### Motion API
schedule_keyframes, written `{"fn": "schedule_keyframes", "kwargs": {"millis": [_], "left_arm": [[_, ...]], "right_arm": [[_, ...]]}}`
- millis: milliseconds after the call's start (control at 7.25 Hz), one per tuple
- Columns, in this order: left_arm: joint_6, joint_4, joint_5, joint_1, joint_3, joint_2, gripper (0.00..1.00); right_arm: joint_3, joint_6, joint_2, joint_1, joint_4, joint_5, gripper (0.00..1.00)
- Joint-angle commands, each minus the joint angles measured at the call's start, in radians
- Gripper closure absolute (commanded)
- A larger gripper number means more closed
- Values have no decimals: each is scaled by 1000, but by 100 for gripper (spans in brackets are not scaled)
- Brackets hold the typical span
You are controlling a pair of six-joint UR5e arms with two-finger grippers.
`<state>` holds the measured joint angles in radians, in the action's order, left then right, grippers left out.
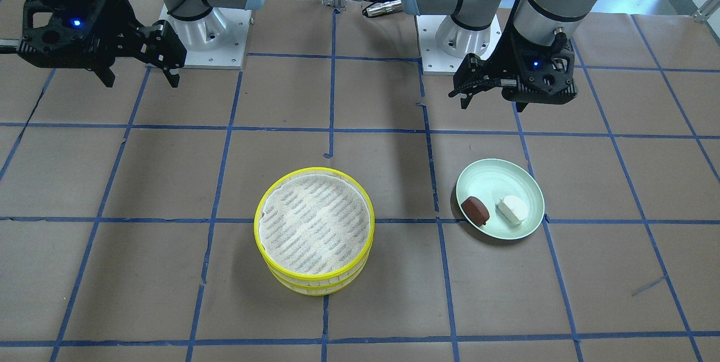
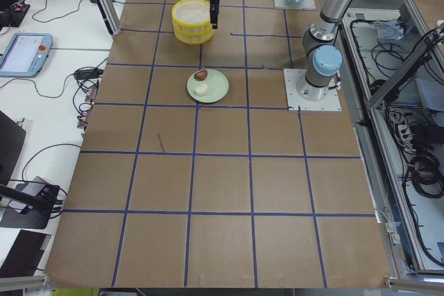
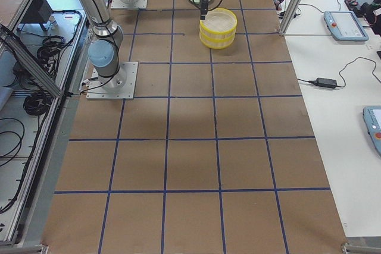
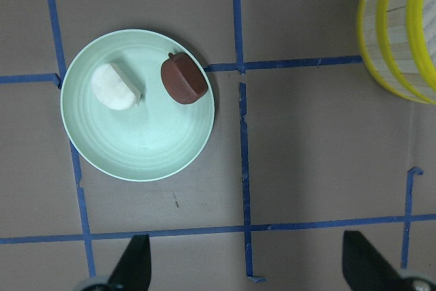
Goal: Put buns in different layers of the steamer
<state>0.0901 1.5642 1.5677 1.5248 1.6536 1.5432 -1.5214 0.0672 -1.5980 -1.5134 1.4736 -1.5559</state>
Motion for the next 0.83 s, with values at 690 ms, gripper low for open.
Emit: {"fn": "schedule_keyframes", "kwargs": {"millis": [690], "left_arm": [[52, -25, 139, -25, 28, 8, 0]], "right_arm": [[-26, -157, 115, -46, 177, 69, 0]]}}
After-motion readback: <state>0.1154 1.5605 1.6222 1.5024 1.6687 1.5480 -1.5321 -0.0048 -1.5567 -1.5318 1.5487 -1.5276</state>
